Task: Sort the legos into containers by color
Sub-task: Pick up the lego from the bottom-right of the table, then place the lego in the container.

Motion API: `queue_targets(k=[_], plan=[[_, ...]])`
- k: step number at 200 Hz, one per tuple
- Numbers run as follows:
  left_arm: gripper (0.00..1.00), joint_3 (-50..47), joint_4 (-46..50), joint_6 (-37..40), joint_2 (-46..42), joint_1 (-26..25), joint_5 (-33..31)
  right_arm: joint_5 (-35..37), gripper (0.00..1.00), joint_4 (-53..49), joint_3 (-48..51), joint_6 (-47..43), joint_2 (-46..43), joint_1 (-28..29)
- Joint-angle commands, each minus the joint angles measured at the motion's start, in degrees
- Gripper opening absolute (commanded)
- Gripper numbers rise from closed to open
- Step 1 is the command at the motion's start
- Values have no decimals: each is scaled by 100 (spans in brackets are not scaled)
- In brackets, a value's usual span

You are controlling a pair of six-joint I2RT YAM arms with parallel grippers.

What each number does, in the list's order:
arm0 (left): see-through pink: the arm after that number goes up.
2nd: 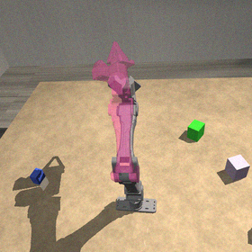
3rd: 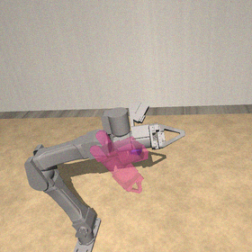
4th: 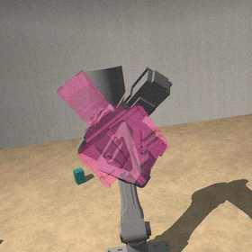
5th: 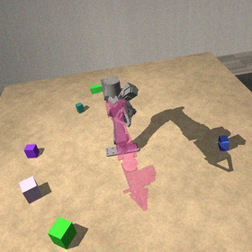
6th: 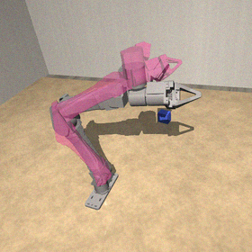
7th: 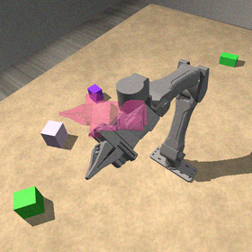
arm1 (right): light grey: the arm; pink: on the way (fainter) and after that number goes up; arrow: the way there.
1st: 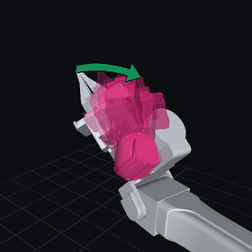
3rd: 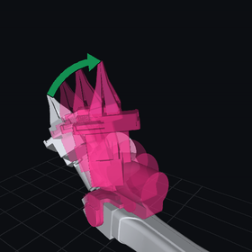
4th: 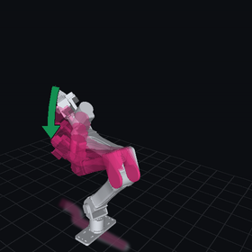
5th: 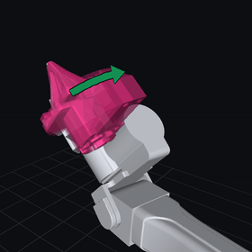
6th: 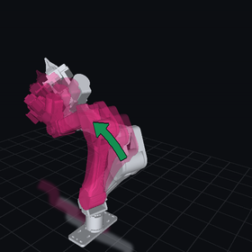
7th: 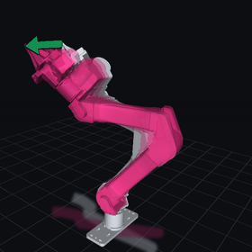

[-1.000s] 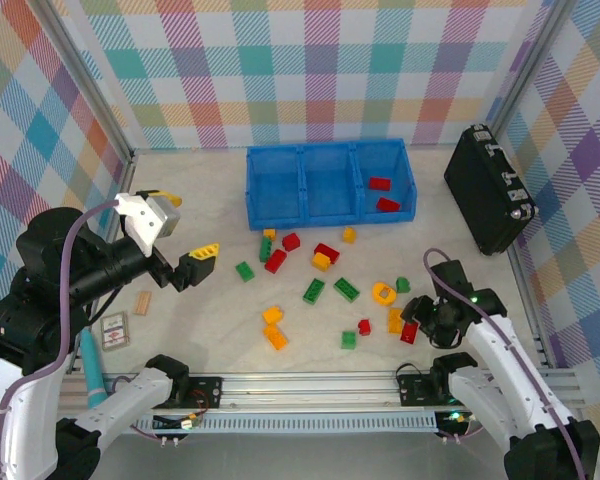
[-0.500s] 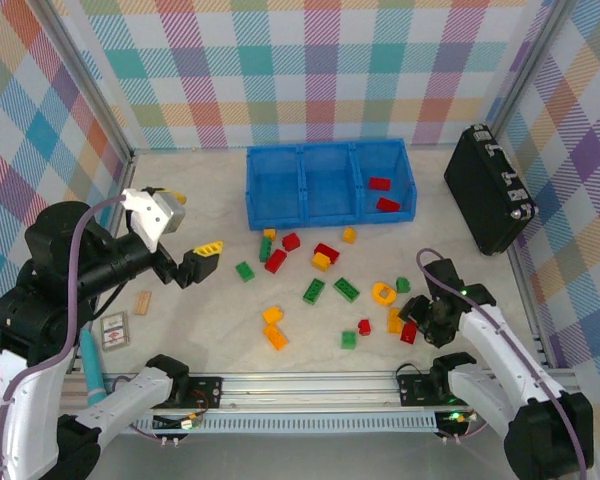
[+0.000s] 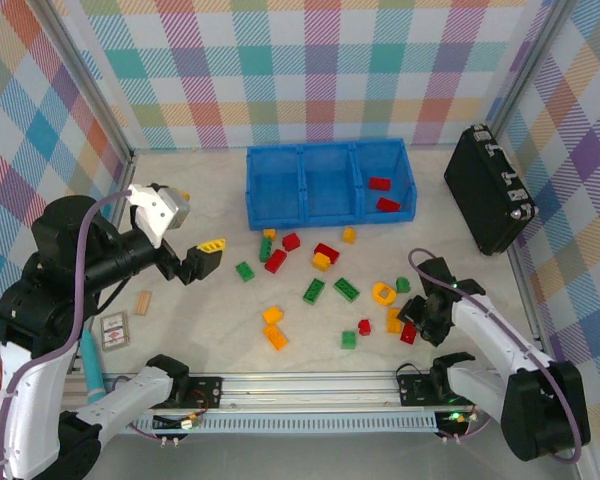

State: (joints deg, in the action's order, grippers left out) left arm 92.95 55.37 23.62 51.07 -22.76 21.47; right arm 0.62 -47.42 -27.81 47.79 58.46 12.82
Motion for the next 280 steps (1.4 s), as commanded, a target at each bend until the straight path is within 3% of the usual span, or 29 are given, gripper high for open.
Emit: queue_targets(k=[1,67,124,170,220,280], plan=[[100,140,-25,44,0,-63,-45,77,61,38,-39,-95,140,36],[100,93,-1,165,-47,-70,-226,176,44,153,-189,-209,740,36],[100,60,-40,307,41,-112,-440,452,24,-124,-515,-311,509,35],[100,-50,-33,481,71,-185,-767,1270,21,-314,-2598,-1559,1330,35],[100,-189,-88,591,108,-202,-925,1393,22,1202,-4585,-2875,2915,28],[100,-29,56,659,233,-202,-1145,1543,22,2075,-6457,-3448,5107,-19]])
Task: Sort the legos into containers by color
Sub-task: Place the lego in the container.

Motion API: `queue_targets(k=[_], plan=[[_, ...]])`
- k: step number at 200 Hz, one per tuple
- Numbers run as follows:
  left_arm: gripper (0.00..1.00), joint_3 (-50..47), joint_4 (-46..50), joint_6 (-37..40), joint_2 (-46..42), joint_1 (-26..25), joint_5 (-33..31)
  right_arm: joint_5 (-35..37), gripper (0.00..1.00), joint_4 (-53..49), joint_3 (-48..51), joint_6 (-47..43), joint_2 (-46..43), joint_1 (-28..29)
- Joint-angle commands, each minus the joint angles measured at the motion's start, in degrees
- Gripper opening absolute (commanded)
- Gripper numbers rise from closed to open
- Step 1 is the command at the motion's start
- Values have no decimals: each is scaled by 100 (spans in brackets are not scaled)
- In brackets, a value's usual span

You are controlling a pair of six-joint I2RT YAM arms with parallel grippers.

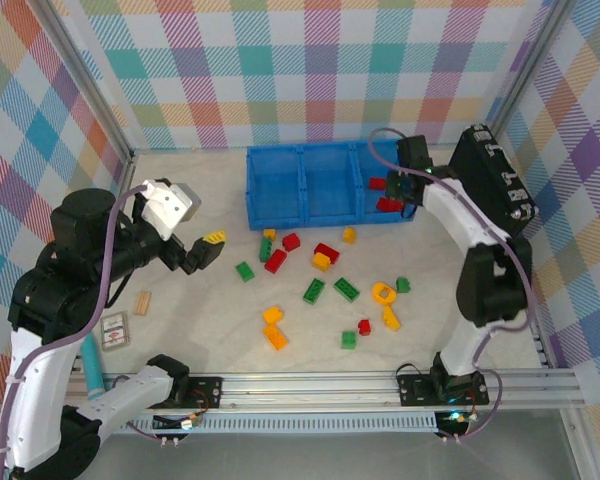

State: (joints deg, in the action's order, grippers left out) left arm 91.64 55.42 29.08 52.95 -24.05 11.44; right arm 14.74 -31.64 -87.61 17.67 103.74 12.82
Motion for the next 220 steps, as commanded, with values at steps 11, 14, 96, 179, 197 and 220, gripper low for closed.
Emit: queue_targets(k=[11,14,96,179,197,220], plan=[[100,155,66,105,66,-73,-143,125,23,659,-702,-562,864,-25],[100,167,66,103,74,-72,-142,137,24,668,-785,-597,942,-33],[100,258,110,64,224,-73,-59,64,46,264,-1794,-921,1587,-63],[100,148,-4,-61,-206,-73,224,-1169,60,-374,-161,-722,-267,9],[100,124,-43,-110,-308,-73,244,-1326,62,-693,593,-546,-863,182],[100,118,-49,-131,-386,-73,262,-1321,61,-839,1833,-2,-1829,621]])
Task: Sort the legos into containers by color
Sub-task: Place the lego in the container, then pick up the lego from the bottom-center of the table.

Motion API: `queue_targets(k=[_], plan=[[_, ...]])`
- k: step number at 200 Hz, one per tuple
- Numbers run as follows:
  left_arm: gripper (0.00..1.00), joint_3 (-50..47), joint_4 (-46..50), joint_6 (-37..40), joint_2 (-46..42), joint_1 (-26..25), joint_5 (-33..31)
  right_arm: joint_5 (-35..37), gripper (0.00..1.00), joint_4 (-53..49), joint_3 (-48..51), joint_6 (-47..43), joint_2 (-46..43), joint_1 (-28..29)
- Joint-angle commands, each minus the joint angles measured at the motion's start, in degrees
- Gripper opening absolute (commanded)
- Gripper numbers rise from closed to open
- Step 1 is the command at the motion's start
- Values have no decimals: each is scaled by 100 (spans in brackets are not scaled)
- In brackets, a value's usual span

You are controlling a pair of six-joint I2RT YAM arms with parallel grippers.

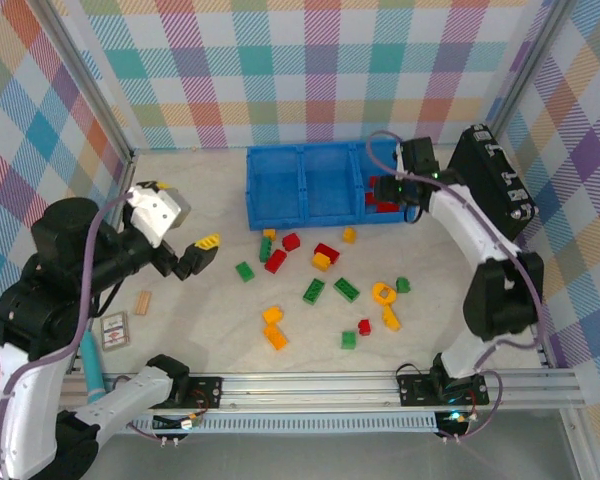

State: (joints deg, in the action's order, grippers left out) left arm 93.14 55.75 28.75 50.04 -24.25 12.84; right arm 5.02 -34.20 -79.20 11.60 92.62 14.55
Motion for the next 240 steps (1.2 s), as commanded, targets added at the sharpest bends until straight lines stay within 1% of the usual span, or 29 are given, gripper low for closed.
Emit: queue_targets(k=[1,26,51,65,75,99,118,141,210,240], plan=[[100,-33,-86,-98,-102,-53,127,-355,61,-603,1032,641,-753,473],[100,-68,-122,-119,-156,-53,164,-545,60,-836,2135,1608,-1629,1136],[100,-167,-186,-126,-200,-53,232,-687,60,-817,3084,2634,-2378,1861],[100,-287,-278,-137,-249,-53,270,-710,59,-793,3534,2860,-2752,2093],[100,-361,-335,-159,-310,-49,294,-703,57,-862,3776,2974,-2983,2193],[100,-436,-337,-160,-434,-49,350,-789,56,-899,4178,3226,-3301,2465],[100,-470,-337,-164,-502,-50,351,-775,57,-740,4373,3314,-3326,2674],[100,-484,-302,-191,-567,-53,362,-649,57,-657,4398,3280,-3127,2770],[100,-420,-284,-274,-605,-53,421,-396,56,-290,4439,3244,-2468,2804],[100,-420,-321,-256,-550,-53,403,-434,56,-110,4482,3195,-2255,2817]])
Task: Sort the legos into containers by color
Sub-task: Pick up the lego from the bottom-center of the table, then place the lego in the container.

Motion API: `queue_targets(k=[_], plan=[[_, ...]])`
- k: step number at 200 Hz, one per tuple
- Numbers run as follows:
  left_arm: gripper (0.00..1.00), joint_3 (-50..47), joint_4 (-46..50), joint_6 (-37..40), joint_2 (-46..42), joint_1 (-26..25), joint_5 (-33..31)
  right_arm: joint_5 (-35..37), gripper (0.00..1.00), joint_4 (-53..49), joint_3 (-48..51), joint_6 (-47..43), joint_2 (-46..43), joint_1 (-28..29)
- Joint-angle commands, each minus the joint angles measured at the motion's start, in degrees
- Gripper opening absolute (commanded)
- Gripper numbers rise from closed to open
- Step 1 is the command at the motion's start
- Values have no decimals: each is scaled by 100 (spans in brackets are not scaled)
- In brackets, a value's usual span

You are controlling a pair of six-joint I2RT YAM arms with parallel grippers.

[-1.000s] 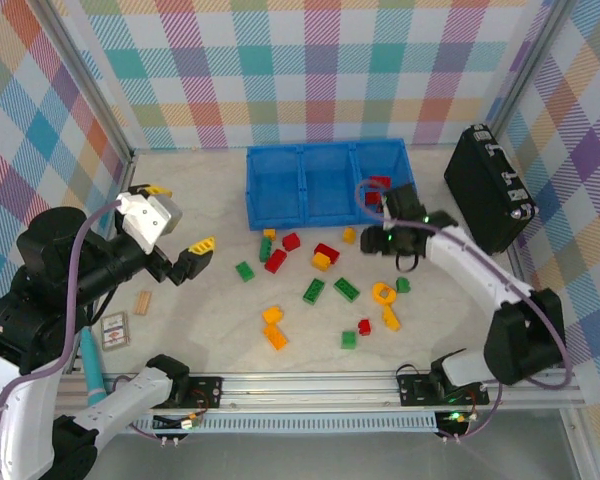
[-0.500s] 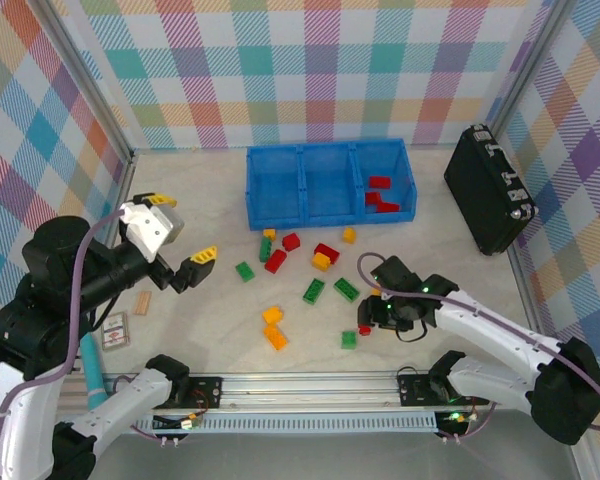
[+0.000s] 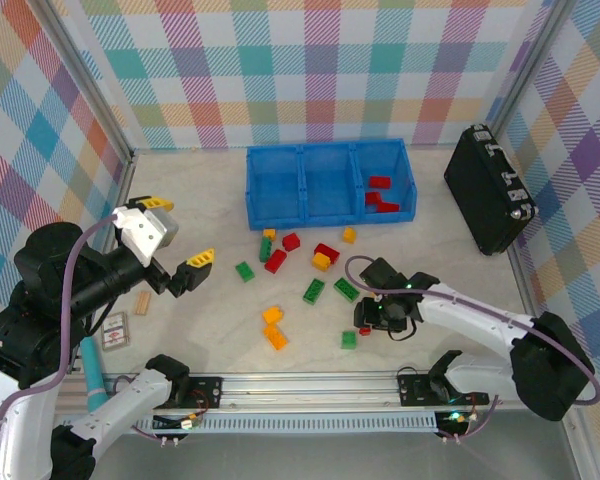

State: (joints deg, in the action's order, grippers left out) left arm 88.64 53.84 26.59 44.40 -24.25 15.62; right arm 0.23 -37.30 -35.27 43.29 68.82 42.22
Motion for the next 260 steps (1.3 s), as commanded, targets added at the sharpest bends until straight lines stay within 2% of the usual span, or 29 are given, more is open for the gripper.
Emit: queue_targets(k=[1,53,111,153,175,201,227,260], plan=[[100,30,-125,-40,10,-53,130,41,55,203,94,24,128,50],[100,13,-116,-35,58,-53,65,-23,46,274,99,-31,469,72],[100,-62,-183,-23,79,-53,4,78,27,119,34,-43,519,76],[100,-145,-269,37,143,-49,-31,203,24,-102,-255,-105,416,31],[100,-115,-268,105,204,-47,-58,342,24,-410,-922,-622,404,-290],[100,-170,-392,121,163,-51,-160,514,25,-551,-2113,-1760,625,-1040],[100,-437,-672,260,-46,-53,-270,716,25,-400,-3403,-2905,1346,-1836],[100,-466,-639,321,54,-53,-575,898,26,265,-4699,-3769,2512,-2317]])
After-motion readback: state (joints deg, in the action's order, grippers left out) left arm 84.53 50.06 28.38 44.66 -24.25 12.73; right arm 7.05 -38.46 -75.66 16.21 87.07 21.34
